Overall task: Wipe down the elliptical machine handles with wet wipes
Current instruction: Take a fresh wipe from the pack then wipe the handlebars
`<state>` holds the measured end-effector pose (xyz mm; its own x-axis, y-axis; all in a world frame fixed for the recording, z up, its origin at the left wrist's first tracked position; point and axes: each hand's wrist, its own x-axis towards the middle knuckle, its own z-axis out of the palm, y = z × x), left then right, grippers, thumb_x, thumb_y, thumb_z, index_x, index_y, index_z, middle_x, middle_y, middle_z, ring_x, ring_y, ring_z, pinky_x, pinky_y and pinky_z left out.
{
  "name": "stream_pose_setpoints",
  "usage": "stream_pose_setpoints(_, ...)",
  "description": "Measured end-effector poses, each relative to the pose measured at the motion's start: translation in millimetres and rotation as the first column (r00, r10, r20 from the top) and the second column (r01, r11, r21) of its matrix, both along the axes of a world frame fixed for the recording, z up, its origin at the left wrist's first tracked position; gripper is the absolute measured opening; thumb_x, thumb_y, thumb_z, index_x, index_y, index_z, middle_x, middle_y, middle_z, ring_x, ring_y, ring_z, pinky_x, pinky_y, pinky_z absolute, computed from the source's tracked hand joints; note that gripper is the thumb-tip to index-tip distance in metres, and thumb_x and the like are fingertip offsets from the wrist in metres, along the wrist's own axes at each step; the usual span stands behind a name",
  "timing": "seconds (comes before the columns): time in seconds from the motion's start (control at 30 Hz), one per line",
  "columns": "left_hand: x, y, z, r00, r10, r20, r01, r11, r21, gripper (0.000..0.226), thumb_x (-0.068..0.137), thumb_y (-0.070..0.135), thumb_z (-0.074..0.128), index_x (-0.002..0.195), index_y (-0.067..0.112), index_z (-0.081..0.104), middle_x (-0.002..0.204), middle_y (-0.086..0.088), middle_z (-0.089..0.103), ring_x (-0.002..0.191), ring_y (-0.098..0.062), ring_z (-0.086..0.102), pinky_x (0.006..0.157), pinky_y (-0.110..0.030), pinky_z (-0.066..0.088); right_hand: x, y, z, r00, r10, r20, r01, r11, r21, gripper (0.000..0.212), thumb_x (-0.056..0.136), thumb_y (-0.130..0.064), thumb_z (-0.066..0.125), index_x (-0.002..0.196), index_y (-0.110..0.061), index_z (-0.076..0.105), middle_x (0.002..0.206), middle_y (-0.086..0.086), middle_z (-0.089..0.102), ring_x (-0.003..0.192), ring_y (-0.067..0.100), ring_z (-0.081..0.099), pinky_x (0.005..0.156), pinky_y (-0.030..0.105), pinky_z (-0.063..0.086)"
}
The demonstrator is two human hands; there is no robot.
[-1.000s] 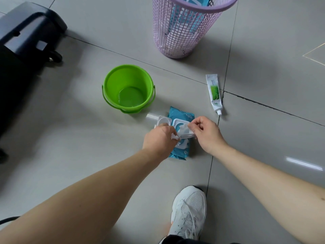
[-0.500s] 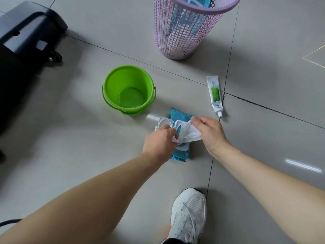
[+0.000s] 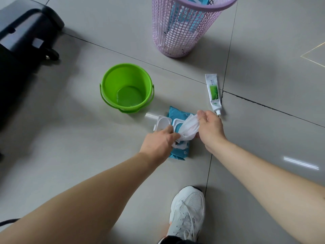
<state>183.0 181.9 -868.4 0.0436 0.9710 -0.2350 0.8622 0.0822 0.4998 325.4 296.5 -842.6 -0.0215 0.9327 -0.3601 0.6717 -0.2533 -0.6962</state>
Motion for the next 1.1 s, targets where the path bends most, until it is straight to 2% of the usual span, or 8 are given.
stream_pose_setpoints(0.13, 1, 1, 4, 0.998, -0.021, -0.056, 0.019, 0.999, -0.047, 0.043, 0.099, 0.02, 0.063, 0.141, 0.032, 0.058, 0.125, -0.002, 0.053, 0.1, -0.031, 0.065, 0.072, -0.04, 0.054, -11, 6, 2, 0.917, -0.34, -0.21, 0.306, 0.935, -0.179, 0.036, 0.107, -0.041, 0.051, 0.087, -0.012, 0.059, 0.094, 0.005, 0.065, 0.091, 0.019, 0.064, 0.085, 0.038, 0.061)
stream_pose_setpoints(0.3, 2, 5, 6, 0.995, -0.02, -0.099, 0.01, 0.994, -0.105, 0.043, 0.098, 0.019, 0.065, 0.138, 0.031, 0.059, 0.124, 0.0, 0.05, 0.098, -0.028, 0.066, 0.067, -0.036, 0.046, -11, 20, 22, 0.774, -0.462, -0.433, 0.336, 0.879, -0.339, 0.026, 0.106, -0.038, 0.056, 0.105, -0.013, 0.064, 0.115, 0.011, 0.071, 0.107, 0.027, 0.07, 0.097, 0.048, 0.059)
stream_pose_setpoints(0.47, 4, 5, 7, 0.995, 0.015, -0.097, -0.026, 0.993, -0.112, 0.038, 0.098, 0.016, 0.061, 0.134, 0.029, 0.062, 0.122, 0.0, 0.051, 0.098, -0.027, 0.065, 0.064, -0.034, 0.04, 1, 12, 17, 0.958, -0.051, -0.282, -0.045, 0.946, -0.322, 0.019, 0.1, -0.035, 0.067, 0.103, -0.017, 0.069, 0.114, 0.01, 0.075, 0.11, 0.028, 0.07, 0.103, 0.044, 0.055)
stream_pose_setpoints(0.57, 3, 6, 6, 0.996, 0.078, -0.05, -0.083, 0.991, -0.105, 0.029, 0.098, 0.019, 0.06, 0.126, 0.024, 0.066, 0.12, 0.001, 0.055, 0.098, -0.027, 0.065, 0.065, -0.032, 0.042, 3, 9, 16, 0.95, -0.12, -0.288, 0.041, 0.963, -0.266, 0.026, 0.095, -0.038, 0.074, 0.095, -0.013, 0.066, 0.106, 0.014, 0.074, 0.103, 0.03, 0.071, 0.097, 0.047, 0.056)
stream_pose_setpoints(0.67, 3, 6, 6, 0.994, 0.105, -0.029, -0.107, 0.99, -0.088, 0.023, 0.098, 0.023, 0.061, 0.12, 0.022, 0.067, 0.117, 0.001, 0.058, 0.095, -0.026, 0.066, 0.065, -0.031, 0.044, 6, 16, 22, 0.931, -0.198, -0.306, 0.125, 0.963, -0.24, 0.024, 0.088, -0.014, 0.082, 0.096, -0.005, 0.061, 0.091, 0.017, 0.072, 0.075, 0.026, 0.076, 0.074, 0.044, 0.064)
stream_pose_setpoints(0.77, 3, 6, 7, 0.992, 0.123, -0.016, -0.124, 0.989, -0.079, 0.023, 0.099, 0.03, 0.06, 0.117, 0.019, 0.068, 0.115, 0.001, 0.059, 0.094, -0.026, 0.065, 0.067, -0.032, 0.046, 11, 16, 27, 0.995, 0.078, -0.061, -0.089, 0.975, -0.204, 0.032, 0.086, -0.014, 0.082, 0.104, -0.009, 0.056, 0.094, 0.01, 0.065, 0.068, 0.017, 0.067, 0.063, 0.032, 0.053)
stream_pose_setpoints(0.9, 1, 4, 10, 0.993, 0.114, 0.031, -0.111, 0.989, -0.101, 0.039, 0.093, 0.049, 0.068, 0.118, 0.019, 0.068, 0.117, 0.0, 0.059, 0.098, -0.025, 0.065, 0.069, -0.03, 0.042, 18, -2, 18, 0.845, 0.501, 0.187, -0.454, 0.857, -0.243, 0.034, 0.076, -0.031, 0.087, 0.101, -0.025, 0.064, 0.098, -0.006, 0.066, 0.09, 0.016, 0.06, 0.076, 0.031, 0.049)
stream_pose_setpoints(1.1, -5, -4, 6, 0.997, 0.072, -0.002, -0.072, 0.996, -0.051, 0.034, 0.092, 0.044, 0.068, 0.119, 0.023, 0.064, 0.116, 0.003, 0.062, 0.099, -0.025, 0.065, 0.069, -0.03, 0.044, 12, -24, 4, 0.818, 0.518, 0.25, -0.483, 0.855, -0.189, 0.039, 0.085, -0.037, 0.078, 0.06, -0.018, 0.057, 0.06, -0.005, 0.053, 0.057, 0.01, 0.045, 0.052, 0.027, 0.036)
